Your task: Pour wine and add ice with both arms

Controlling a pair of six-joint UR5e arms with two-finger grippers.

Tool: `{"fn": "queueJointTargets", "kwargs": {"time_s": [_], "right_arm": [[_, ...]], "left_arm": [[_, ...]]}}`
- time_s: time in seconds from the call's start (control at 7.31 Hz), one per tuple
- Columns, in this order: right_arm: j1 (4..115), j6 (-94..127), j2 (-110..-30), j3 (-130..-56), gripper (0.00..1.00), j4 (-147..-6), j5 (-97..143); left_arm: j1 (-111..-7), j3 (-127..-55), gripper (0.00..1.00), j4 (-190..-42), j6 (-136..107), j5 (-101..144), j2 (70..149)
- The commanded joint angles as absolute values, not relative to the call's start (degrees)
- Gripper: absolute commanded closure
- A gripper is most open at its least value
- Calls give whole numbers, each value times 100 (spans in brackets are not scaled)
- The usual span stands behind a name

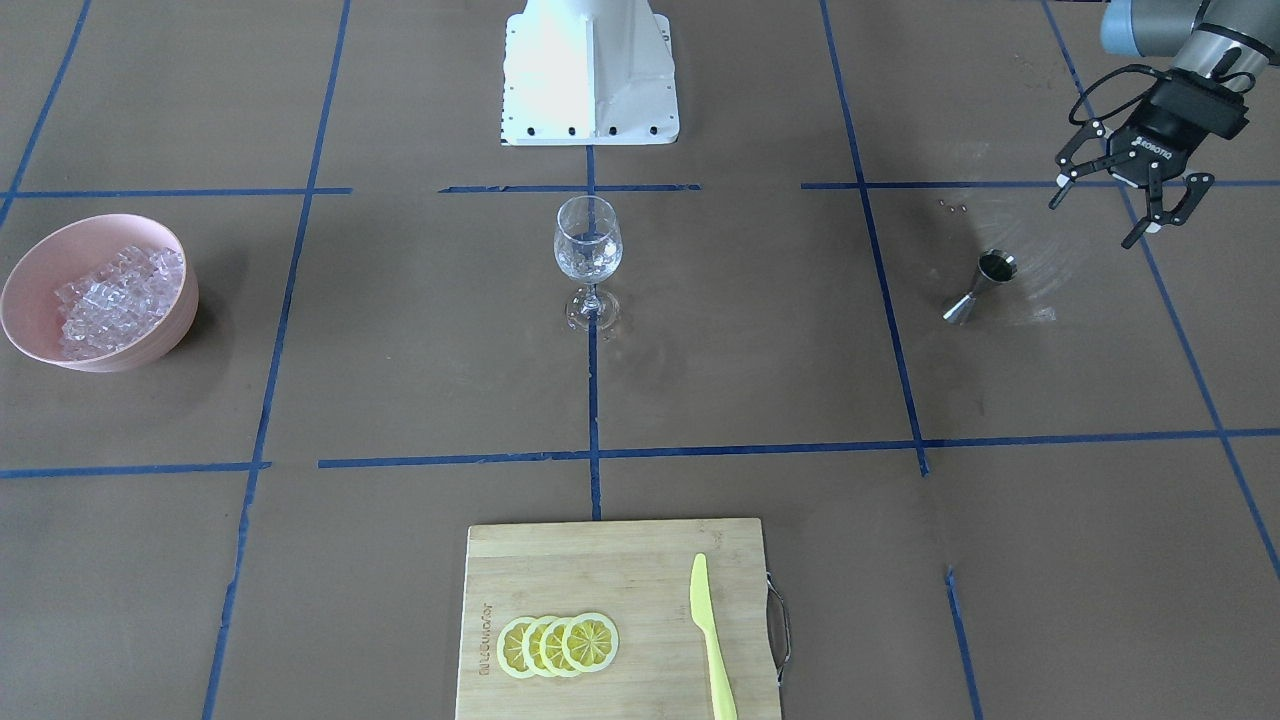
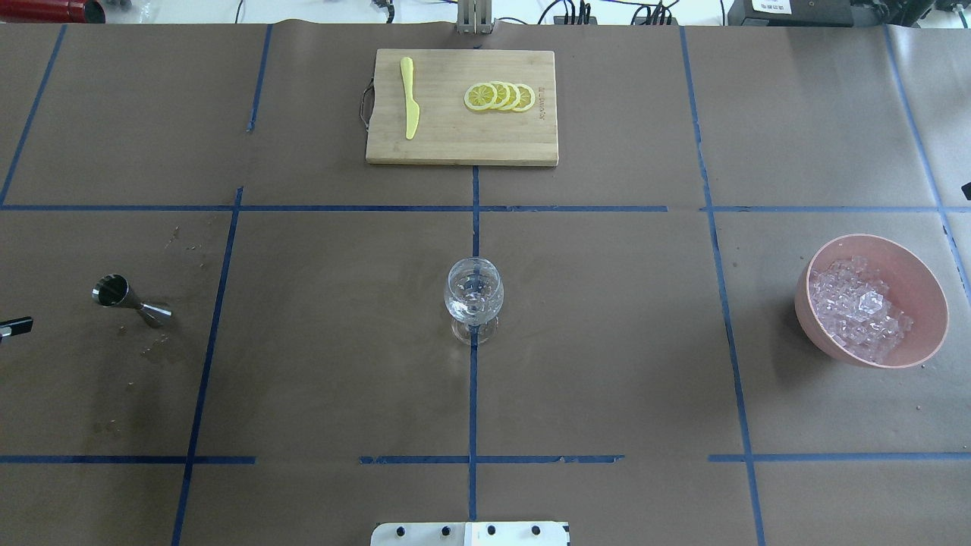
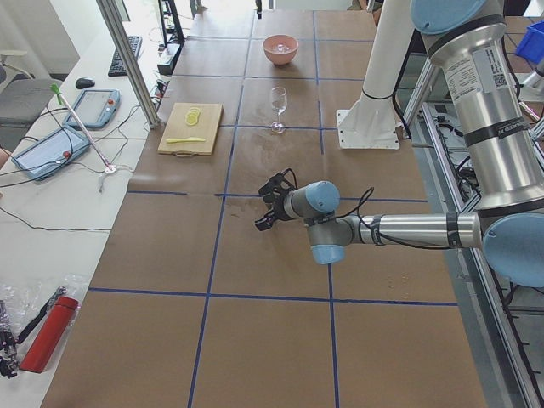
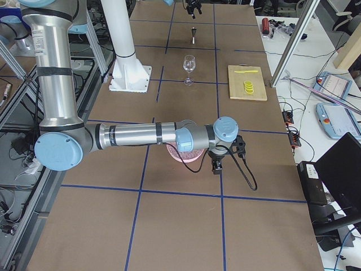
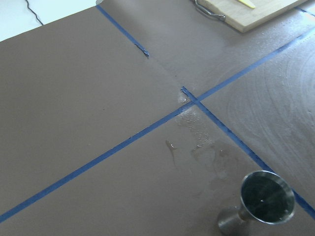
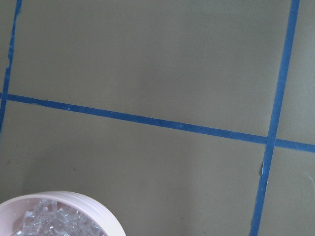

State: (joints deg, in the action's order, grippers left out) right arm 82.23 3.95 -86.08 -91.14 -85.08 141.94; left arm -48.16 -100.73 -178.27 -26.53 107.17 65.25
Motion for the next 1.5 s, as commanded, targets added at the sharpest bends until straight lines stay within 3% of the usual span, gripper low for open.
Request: {"fn": "queueJointTargets", "kwargs": {"time_s": [0.0,0.55,0.82,0.96,1.37], "right_arm": [[8218,396,-8613,-9114,0,-8508,14194],[8209,396,-8604,-9114,0,-8508,14291],[8209,387,-8604,-9123,0,-8508,14291],[8209,387,-8604,-9132,0,-8508,14291],[8209,387,-8613,-9219,0,-8508,14291]], "left_arm": [[-4475,-10064,2,-18123,-2723,10696,6284],[-3185,-10063,6,-18264,-4242,8883,6302],[-1913,-10063,2,-18211,-5017,6928,6381],[-1785,-10055,1,-18185,-5288,6708,6398],[-951,-9479,1,-18141,-5476,4734,6862]]}}
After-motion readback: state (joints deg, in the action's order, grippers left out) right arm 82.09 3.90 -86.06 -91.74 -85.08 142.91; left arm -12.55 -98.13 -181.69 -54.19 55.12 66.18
